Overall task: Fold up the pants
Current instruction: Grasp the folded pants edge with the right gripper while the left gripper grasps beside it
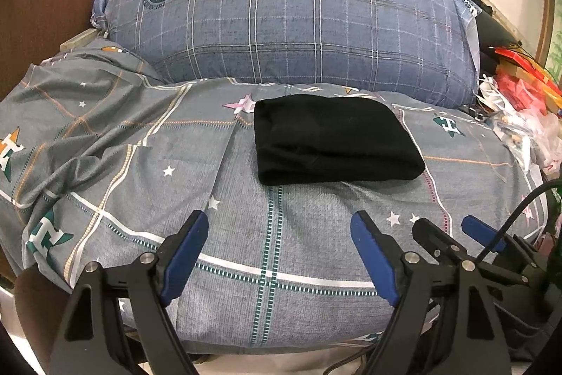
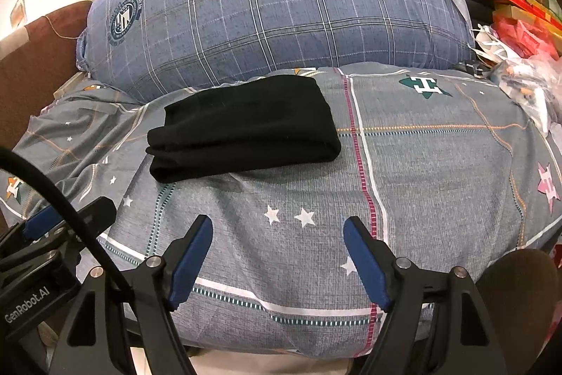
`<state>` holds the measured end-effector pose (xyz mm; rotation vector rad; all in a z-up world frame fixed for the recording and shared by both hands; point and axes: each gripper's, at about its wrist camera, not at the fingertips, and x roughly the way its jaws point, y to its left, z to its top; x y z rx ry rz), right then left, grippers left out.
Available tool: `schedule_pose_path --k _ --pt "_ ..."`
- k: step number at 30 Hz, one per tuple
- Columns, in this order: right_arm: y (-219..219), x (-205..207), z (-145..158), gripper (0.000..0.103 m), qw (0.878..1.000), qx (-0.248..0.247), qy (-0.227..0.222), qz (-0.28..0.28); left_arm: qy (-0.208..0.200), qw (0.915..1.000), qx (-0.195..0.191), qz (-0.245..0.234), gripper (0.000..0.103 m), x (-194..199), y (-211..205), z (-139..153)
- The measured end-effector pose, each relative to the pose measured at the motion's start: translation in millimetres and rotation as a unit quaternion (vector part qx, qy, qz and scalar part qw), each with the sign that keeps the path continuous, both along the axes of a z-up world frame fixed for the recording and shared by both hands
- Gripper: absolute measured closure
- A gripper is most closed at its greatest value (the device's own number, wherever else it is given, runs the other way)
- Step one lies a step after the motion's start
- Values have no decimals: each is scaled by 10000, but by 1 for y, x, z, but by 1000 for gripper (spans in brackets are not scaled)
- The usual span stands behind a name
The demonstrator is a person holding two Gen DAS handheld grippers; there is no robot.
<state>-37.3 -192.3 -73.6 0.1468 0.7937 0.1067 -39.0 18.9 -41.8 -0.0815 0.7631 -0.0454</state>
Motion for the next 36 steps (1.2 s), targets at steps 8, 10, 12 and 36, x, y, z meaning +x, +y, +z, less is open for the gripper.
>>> schedule_pose_path --k 8,10,12,36 --pt "-8 10 1 21 10000 23 16 58 117 9996 -270 -12 21 22 15 -1" --pt "-15 23 9 21 10000 46 -65 40 226 9985 -490 3 21 41 27 -1" --pt "-26 42 18 20 9997 195 -99 53 371 9965 -752 12 21 64 39 -2" --pt "-72 222 -17 75 9589 2526 1025 792 1376 9601 -2226 -989 33 209 24 -30"
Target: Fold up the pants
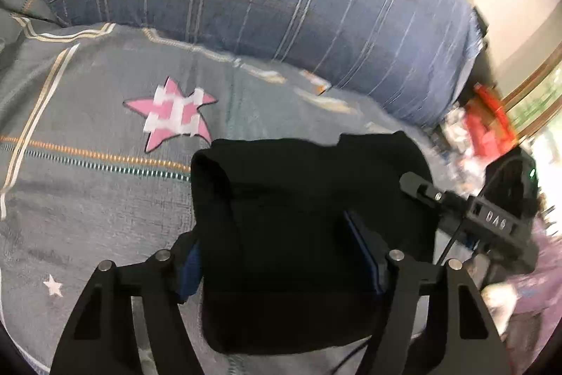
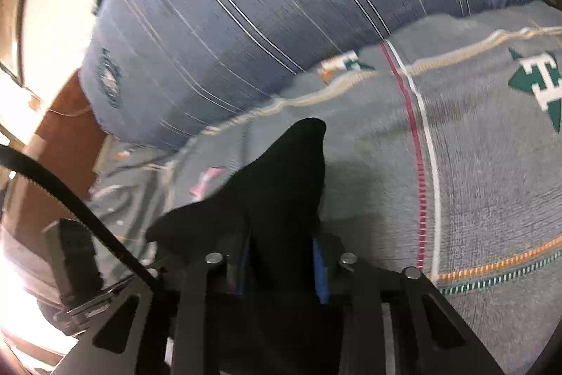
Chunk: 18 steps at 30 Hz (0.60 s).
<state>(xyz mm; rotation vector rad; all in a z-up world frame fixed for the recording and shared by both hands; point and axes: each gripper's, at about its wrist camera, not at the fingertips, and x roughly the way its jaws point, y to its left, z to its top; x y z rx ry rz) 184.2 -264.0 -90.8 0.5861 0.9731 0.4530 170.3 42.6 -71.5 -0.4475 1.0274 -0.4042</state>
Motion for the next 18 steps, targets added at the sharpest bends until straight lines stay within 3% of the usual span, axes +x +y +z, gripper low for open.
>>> schedule_pose_path --k 2,7,9,11,13,15,18 --pt "-2 -1 15 75 9998 120 -130 7 1 9999 -112 19 33 9 -3 10" --pt "-7 14 37 76 9991 13 -417 -125 -28 9999 157 58 33 39 -17 12" --pt "-10 23 28 76 9991 -103 -336 -240 162 9978 606 214 33 51 -21 -2" --pt "-10 31 11 76 9976 -571 -172 -357 409 9943 952 264 33 56 -19 -18" --pt "-10 34 -6 68 9940 -1006 -68 -426 583 9957 693 212 32 56 -12 -28" --pt "-13 34 -19 50 9913 -1230 67 -467 639 9960 558 295 33 52 -2 -22" --pt "-27 27 -11 42 9885 -1337 52 -711 224 9981 422 382 33 37 13 11"
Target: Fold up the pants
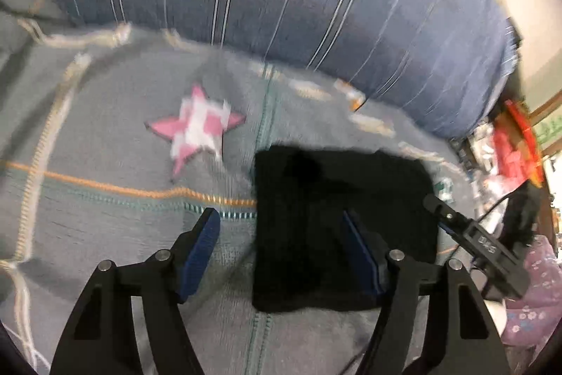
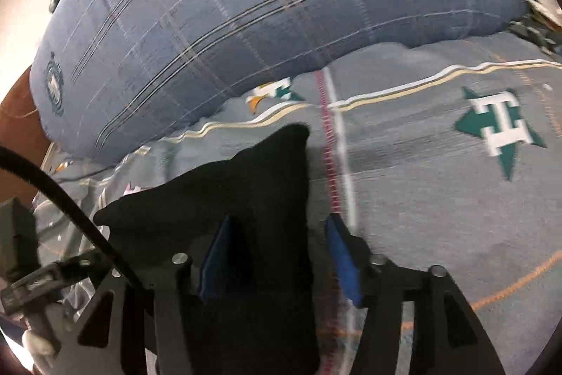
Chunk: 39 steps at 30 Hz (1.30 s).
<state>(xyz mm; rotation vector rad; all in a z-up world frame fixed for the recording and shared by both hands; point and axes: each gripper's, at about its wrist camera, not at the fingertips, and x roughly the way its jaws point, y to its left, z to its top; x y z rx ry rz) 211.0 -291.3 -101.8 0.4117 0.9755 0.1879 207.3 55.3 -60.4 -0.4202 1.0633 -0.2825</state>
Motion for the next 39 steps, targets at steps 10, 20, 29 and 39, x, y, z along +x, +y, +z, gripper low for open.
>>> schedule_pose_path --k 10,20,29,39 --pt "3 19 18 42 9899 1381 -189 265 118 9994 -234 -230 32 44 -43 -9" --pt "1 12 13 40 9920 1243 -239 -21 27 9994 -59 -340 32 25 -36 0" --pt "24 -122 48 34 9941 549 -917 174 -760 9945 694 194 31 -97 -3 32" --pt "68 -215 48 31 9947 -177 -1008 6 -2284 9522 1712 1086 12 -212 -10 80"
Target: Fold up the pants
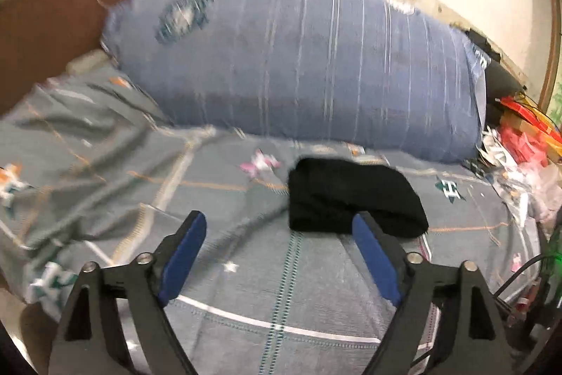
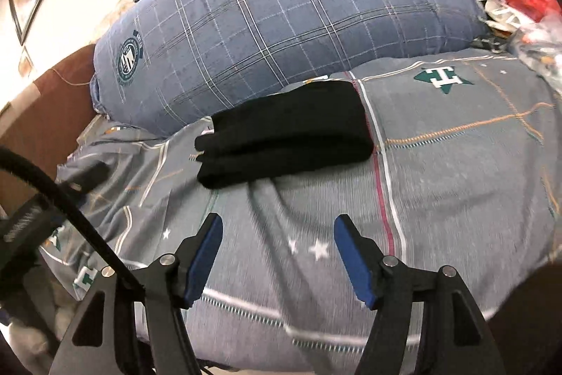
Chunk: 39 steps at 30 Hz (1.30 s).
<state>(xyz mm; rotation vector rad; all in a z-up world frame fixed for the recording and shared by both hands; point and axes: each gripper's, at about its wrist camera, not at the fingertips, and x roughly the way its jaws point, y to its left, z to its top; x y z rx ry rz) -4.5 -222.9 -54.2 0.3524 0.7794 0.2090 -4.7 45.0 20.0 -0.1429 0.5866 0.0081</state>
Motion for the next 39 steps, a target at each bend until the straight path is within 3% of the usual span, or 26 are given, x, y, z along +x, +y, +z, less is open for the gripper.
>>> schedule_pose_path --k 2,4,7,14,24,39 --pt "3 -11 3 31 10000 -59 -26 12 -305 9992 166 213 0 -18 -1 13" --pt "5 -20 8 29 9999 -127 -112 -18 -588 9970 240 449 0 -33 1 23" --pt "7 -30 14 24 9994 -208 -275 -41 -686 9952 197 669 0 -44 2 28" --pt "21 -31 5 22 9991 -365 -181 128 -145 9991 331 199 0 -38 -13 7" --pt "19 -25 -15 21 9987 -478 147 3 623 9967 416 -315 0 -28 -33 -26" --pt "21 -23 -25 20 9974 -633 346 -40 856 9948 245 -501 0 -25 -32 -35"
